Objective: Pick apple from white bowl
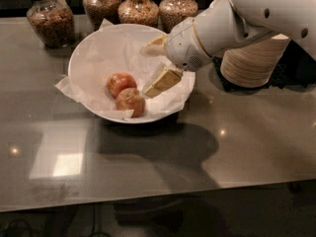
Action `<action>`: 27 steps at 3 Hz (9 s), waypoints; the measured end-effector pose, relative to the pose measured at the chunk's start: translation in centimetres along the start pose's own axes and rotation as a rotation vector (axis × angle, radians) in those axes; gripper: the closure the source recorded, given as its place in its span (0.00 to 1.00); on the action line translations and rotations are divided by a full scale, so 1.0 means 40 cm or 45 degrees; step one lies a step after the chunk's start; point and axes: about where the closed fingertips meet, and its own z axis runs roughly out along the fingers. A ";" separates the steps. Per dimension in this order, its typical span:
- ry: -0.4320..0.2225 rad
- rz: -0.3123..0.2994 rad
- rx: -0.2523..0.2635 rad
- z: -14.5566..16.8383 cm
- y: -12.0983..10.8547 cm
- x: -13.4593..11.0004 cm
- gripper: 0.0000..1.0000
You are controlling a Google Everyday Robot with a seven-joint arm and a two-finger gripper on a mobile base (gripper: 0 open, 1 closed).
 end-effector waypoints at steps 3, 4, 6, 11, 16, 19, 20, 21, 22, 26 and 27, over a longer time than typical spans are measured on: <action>-0.222 0.158 -0.150 0.059 0.016 0.042 0.38; -0.220 0.163 -0.210 0.084 0.026 0.046 0.35; -0.189 0.182 -0.367 0.111 0.063 0.059 0.36; -0.169 0.164 -0.529 0.193 0.085 0.027 0.41; -0.192 0.159 -0.414 0.115 0.086 0.006 1.00; -0.232 0.132 -0.286 0.010 0.091 -0.029 0.63; -0.232 0.132 -0.286 0.010 0.091 -0.029 0.40; -0.232 0.132 -0.287 0.010 0.091 -0.029 0.16; -0.166 0.107 -0.268 0.004 0.102 -0.054 0.00; -0.020 -0.010 -0.217 0.008 0.030 -0.132 0.28; 0.002 0.027 -0.212 0.023 0.014 -0.076 0.27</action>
Offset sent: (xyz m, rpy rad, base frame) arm 0.0053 0.0004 -0.0322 0.2092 0.2088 0.0568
